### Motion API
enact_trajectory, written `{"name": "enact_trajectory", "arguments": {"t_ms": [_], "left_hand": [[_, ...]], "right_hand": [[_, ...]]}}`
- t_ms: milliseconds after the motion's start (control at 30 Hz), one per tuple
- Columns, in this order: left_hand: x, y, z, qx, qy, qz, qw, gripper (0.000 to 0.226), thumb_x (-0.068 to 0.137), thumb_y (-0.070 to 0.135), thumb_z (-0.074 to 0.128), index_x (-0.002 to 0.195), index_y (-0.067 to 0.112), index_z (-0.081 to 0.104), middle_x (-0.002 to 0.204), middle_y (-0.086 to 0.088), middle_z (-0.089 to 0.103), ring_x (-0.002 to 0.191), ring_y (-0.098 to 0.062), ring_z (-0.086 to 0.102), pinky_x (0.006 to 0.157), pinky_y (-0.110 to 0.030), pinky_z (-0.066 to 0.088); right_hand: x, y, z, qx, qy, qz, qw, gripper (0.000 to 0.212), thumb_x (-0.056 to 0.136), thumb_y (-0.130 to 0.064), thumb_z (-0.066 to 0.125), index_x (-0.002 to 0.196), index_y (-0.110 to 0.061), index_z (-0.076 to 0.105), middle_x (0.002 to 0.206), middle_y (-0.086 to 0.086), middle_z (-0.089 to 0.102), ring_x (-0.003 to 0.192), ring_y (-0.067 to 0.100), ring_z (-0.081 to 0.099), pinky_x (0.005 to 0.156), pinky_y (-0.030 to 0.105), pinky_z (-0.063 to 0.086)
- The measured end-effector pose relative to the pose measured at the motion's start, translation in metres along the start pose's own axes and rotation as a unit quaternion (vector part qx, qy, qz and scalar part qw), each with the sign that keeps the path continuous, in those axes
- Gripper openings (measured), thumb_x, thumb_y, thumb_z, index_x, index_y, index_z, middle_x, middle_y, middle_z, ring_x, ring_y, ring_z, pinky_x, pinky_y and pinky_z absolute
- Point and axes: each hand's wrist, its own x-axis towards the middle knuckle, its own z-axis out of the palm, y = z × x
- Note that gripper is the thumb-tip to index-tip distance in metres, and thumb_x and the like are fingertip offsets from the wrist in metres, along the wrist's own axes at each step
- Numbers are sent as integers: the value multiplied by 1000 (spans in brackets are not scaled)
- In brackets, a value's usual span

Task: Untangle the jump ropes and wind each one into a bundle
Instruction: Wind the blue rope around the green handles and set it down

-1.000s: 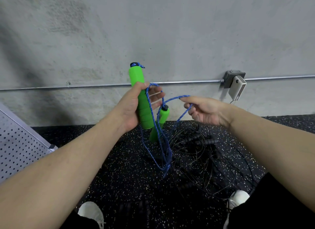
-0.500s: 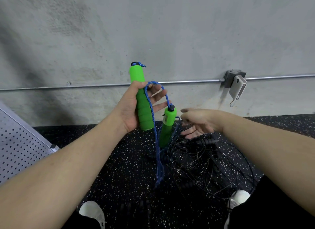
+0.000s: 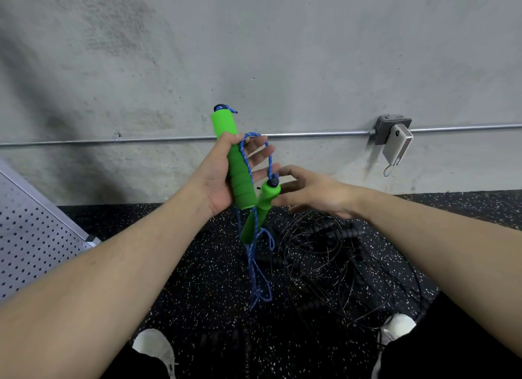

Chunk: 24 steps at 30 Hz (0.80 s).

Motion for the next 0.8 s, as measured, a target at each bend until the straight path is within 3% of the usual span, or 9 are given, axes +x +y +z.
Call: {"name": "enact_trajectory", "arguments": {"t_ms": [133,200,267,400,500,567,667,800], "left_hand": [[0,-3,0,45,-6,-6,999,35,103,20,43,85,10,71,88,-1,75,90,-20,74,92,-49,59],[3,-3,-2,67,0,-6,998,37,103,20,43,85,10,74,94,-2,76,94,-21,74,91,-43,60],[6,-3,-6,104,15,-2,994,26,104,20,45,101,8,69,103,-3,77,100,-23,74,93,-44,59],[14,-11,-16,196,76,8,978,9,102,19,59,110,16,59,117,-3,75,104,-29,73,92,-51,56],[20,-18,-22,230,106,10,967,5,101,21,61,104,19,58,106,-3,76,94,-26,74,89,-50,57],[21,-20,-25,278,101,18,955,8,100,25,63,100,19,58,88,0,73,80,-21,72,79,-43,58],[18,-22,-19,299,86,19,950,17,98,29,66,97,18,53,64,3,58,56,-16,54,56,-33,51],[16,-25,-4,216,67,-11,974,29,89,29,53,108,11,41,72,-4,57,54,-17,51,53,-30,46]], "right_hand": [[5,4,6,-28,47,-22,998,30,82,-21,81,110,-25,70,116,1,73,113,24,66,111,47,43],[6,4,5,-21,74,-25,997,25,85,-22,78,108,-24,70,111,-2,74,102,16,69,103,40,49],[6,3,1,-24,105,-15,994,24,90,-26,73,112,-21,67,108,-2,74,97,10,69,94,34,53],[5,2,-11,-2,194,3,981,20,97,-29,62,114,-18,61,106,6,71,95,20,69,77,35,57],[4,-5,-13,-11,270,-5,963,20,100,-40,56,102,-21,59,88,2,63,81,20,65,75,41,58],[4,-13,-14,-8,315,-52,948,20,100,-41,56,100,-21,54,81,2,55,70,19,62,69,42,60],[4,-22,-16,56,298,-43,952,28,99,-44,56,105,-18,50,79,2,50,60,20,58,50,35,56],[6,-20,-9,195,195,62,959,25,101,-41,48,93,-17,50,69,4,53,51,17,48,50,27,44]]}}
